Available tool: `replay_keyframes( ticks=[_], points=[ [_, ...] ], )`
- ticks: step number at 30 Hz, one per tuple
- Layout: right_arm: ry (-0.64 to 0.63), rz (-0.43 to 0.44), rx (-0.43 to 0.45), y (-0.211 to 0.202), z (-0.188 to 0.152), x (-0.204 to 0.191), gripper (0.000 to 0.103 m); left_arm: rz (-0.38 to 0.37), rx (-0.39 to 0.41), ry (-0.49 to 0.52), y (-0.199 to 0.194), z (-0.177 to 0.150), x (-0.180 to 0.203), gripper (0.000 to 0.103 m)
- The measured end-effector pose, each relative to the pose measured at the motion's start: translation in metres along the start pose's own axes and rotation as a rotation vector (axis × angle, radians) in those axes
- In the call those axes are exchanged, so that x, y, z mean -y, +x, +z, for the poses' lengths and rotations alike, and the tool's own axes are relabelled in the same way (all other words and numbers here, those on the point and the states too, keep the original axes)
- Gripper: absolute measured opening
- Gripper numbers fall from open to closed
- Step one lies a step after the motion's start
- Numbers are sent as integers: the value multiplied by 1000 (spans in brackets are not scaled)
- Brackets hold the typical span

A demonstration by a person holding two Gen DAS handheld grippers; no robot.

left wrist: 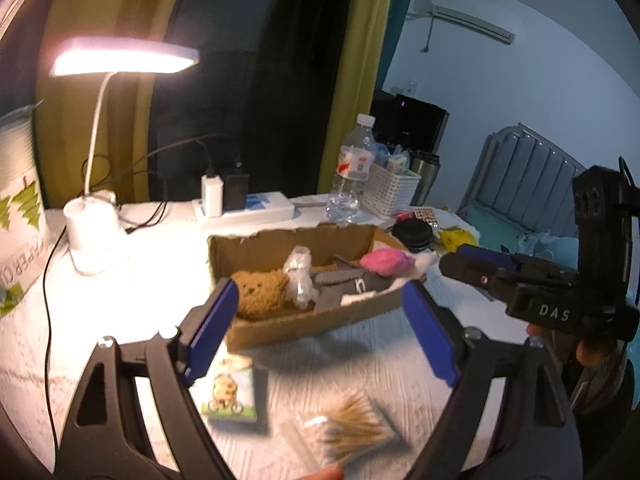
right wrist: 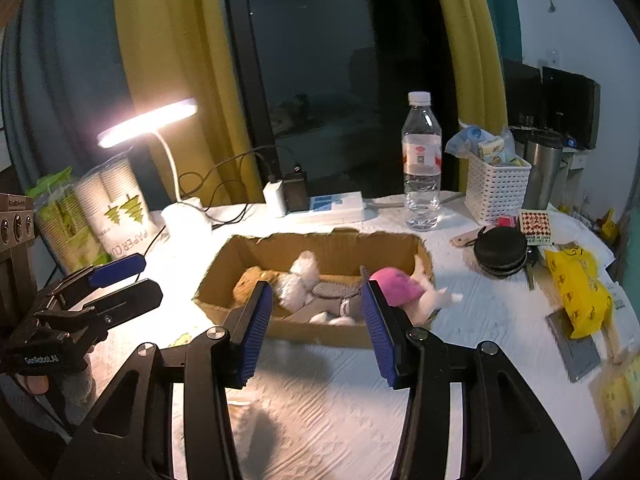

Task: Organize soft objects
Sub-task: 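Reach the right gripper to the cotton swab bag and close on it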

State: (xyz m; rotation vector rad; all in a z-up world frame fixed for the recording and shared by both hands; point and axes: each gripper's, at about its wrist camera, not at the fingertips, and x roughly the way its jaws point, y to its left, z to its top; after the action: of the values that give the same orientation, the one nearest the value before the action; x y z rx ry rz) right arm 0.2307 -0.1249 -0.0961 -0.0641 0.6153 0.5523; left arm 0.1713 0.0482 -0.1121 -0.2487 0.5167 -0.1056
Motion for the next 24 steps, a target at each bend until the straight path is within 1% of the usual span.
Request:
replay_keyframes(
  ticks=[6,8,9,12,14,15,17,19,24],
  points=[
    [-22,22,-42,3,-20,-23,50,16,-24,-35,-11,-24,-12,85],
    [-32,28,-55,4,-27,-30,55,20,-31,-44,-15,-31,-15,85],
    [-33,32,-57,4,-30,-33,59,21,-33,-47,-16,-34,-17,85],
    [-34,34,-68,5,-37,-38,60,26,-36,-53,-22,-43,-22,85],
    [-37,34,-76,7,-42,-43,66,25,-37,-58,-26,-48,-25,85],
    [-37,35,-80,7,-44,-45,70,25,-38,-60,-27,-51,-26,85],
    [-40,40,-89,9,-49,-50,73,26,-40,-67,-31,-56,-30,85],
    [-45,43,-100,12,-54,-55,81,28,-44,-72,-33,-60,-34,85],
    [-56,56,-141,26,-66,-70,81,42,-54,-88,-37,-69,-48,85]
  ],
)
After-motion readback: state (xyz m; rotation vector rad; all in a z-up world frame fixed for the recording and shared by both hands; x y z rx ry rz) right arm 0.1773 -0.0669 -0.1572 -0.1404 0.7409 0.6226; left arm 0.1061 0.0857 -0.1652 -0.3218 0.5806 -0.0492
